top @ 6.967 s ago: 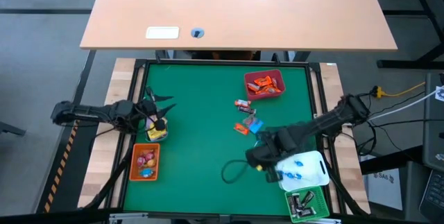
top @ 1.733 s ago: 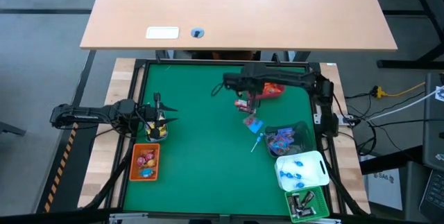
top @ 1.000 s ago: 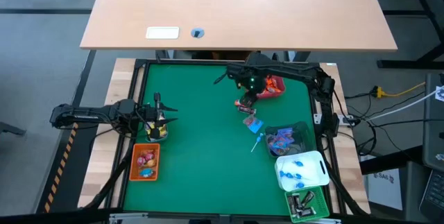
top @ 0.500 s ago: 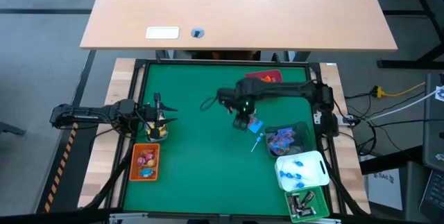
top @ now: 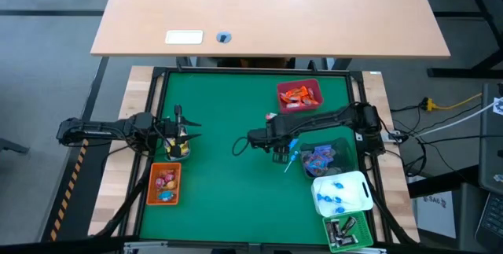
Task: Sort candy
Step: Put the blue candy into the black bin
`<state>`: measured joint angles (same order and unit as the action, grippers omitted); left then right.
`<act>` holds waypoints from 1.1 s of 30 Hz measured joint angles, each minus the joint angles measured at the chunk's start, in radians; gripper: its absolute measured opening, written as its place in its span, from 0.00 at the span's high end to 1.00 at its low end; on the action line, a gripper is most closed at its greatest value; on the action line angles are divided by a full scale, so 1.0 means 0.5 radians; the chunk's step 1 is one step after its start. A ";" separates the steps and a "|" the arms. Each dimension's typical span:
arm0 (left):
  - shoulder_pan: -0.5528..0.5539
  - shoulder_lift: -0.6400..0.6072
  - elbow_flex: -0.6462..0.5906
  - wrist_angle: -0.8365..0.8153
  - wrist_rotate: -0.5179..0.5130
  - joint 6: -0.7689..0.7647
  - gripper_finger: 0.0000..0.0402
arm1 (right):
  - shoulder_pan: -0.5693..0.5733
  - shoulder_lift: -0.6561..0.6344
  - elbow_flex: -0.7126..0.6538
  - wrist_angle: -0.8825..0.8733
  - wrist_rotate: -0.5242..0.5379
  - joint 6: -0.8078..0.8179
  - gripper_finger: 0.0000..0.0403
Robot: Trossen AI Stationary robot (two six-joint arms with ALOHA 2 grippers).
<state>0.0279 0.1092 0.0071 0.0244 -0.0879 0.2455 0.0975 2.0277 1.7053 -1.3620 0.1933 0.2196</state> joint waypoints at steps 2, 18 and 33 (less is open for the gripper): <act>0.000 0.000 0.000 0.000 0.000 -0.001 0.65 | -0.015 0.002 -0.095 0.049 0.012 -0.050 0.51; 0.000 0.000 0.000 0.000 0.000 -0.001 0.65 | -0.265 0.000 -0.635 0.521 -0.079 -0.193 0.51; 0.000 -0.001 0.000 0.000 0.000 0.000 0.65 | -0.298 -0.008 -0.700 0.576 -0.322 -0.195 0.91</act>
<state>0.0277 0.1089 0.0071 0.0246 -0.0879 0.2455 -0.0517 2.0239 1.3554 -1.0742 0.0325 0.1220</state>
